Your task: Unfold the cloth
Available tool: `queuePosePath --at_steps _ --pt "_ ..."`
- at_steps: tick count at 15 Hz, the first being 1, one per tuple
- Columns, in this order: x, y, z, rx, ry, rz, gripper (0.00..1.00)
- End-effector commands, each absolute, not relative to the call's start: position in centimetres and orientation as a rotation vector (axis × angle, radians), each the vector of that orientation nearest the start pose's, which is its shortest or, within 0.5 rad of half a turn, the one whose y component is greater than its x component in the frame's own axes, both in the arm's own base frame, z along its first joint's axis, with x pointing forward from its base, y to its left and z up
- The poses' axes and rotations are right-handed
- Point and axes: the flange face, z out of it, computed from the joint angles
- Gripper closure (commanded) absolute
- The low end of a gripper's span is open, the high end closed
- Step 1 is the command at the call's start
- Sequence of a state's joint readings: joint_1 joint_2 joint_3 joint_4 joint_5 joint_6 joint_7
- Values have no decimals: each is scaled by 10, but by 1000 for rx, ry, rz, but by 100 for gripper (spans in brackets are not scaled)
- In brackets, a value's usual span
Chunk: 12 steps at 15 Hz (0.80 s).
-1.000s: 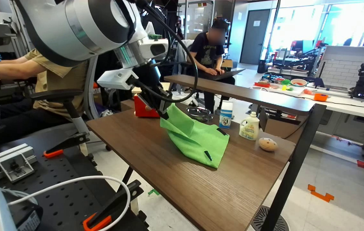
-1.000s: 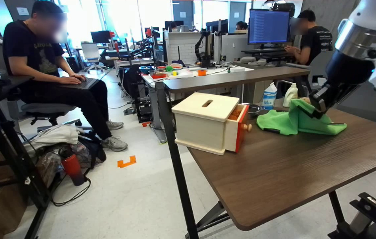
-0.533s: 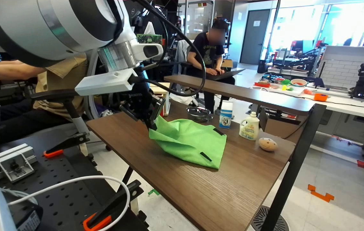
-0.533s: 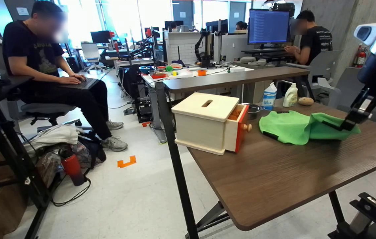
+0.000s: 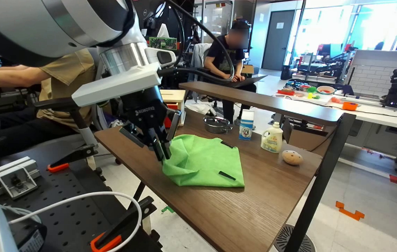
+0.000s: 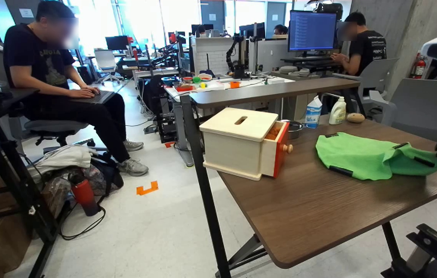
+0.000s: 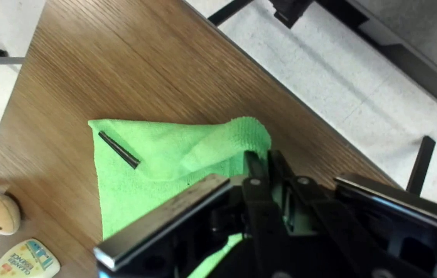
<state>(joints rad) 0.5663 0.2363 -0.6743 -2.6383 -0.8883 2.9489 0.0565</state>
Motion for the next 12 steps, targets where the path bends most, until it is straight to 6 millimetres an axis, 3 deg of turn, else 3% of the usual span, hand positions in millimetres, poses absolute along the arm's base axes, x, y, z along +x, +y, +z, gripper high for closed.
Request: queuePosePath --at_steps 1,4,7,10,12 --pt "402 -15 190 -3208 -1403 47 53" --pt "396 -17 198 -3153 -1462 105 26" --pt "409 -18 215 -3172 -1286 94 5" --pt "419 -19 219 -3175 -1016 122 0" --pt "438 -20 220 -3168 -817 135 0"
